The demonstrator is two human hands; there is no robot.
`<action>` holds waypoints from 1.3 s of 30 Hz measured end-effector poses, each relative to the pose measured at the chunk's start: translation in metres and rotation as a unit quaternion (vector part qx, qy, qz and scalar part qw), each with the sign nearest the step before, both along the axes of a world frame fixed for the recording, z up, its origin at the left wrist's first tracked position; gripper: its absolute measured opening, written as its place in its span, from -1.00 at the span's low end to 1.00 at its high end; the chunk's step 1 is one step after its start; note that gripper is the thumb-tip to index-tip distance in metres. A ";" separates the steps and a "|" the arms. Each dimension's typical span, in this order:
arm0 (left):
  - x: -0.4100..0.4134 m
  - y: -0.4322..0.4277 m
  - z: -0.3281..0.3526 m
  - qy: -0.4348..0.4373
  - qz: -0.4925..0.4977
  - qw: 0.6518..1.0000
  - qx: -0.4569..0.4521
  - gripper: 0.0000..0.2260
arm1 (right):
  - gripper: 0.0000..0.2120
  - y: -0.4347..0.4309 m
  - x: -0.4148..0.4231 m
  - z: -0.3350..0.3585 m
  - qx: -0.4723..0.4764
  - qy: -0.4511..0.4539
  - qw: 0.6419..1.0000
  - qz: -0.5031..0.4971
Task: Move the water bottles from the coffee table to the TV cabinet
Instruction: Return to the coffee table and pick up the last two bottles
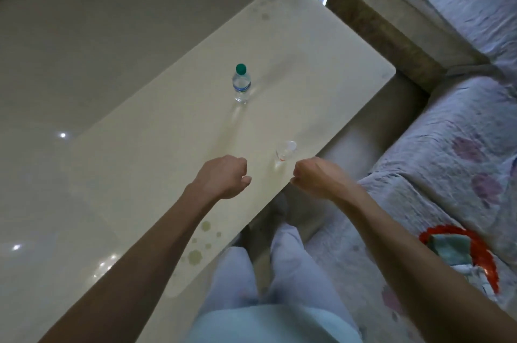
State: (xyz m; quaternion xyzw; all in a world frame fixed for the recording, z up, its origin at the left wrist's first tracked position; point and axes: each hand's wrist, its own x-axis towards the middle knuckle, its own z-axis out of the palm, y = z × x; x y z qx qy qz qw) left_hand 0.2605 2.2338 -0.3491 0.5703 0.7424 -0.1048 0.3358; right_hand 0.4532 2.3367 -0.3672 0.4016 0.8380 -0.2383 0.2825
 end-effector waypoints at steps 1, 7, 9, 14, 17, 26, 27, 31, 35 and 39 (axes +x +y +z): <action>0.002 0.008 -0.010 -0.006 0.011 1.000 -0.007 -0.73 | -0.78 0.008 0.002 -0.013 -0.011 -0.004 1.000 -0.005; 0.010 0.040 -0.081 -0.037 0.080 0.996 -0.019 -0.75 | -0.75 0.042 0.030 -0.111 -0.100 0.016 0.986 -0.133; 0.010 0.043 -0.102 -0.048 0.110 0.993 -0.022 -0.76 | -0.52 0.049 0.041 -0.144 -0.128 0.055 0.972 -0.191; 0.014 0.045 -0.152 -0.075 0.181 0.980 -0.024 -0.78 | -0.17 0.055 0.033 -0.225 -0.122 0.177 0.926 -0.311; 0.018 0.048 -0.178 -0.091 0.211 0.973 -0.021 -0.80 | -0.09 0.059 0.022 -0.266 -0.095 0.230 0.923 -0.293; -0.002 0.078 -0.245 -0.202 0.381 0.901 0.039 -0.84 | -0.17 0.071 -0.013 -0.300 -0.114 0.294 0.864 -0.392; -0.006 0.085 -0.252 -0.220 0.421 0.878 0.056 -0.82 | -0.15 0.075 -0.019 -0.298 -0.118 0.305 0.856 -0.399; -0.029 0.126 -0.278 -0.260 0.560 0.774 0.144 -0.62 | -0.16 0.094 -0.046 -0.284 -0.112 0.357 0.842 -0.388; -0.068 0.178 -0.302 -0.251 0.602 0.730 0.202 -0.24 | -0.11 0.117 -0.067 -0.278 -0.101 0.382 0.850 -0.349; -0.093 0.213 -0.326 -0.255 0.572 0.742 0.241 0.00 | -0.11 0.129 -0.072 -0.277 -0.119 0.388 0.851 -0.332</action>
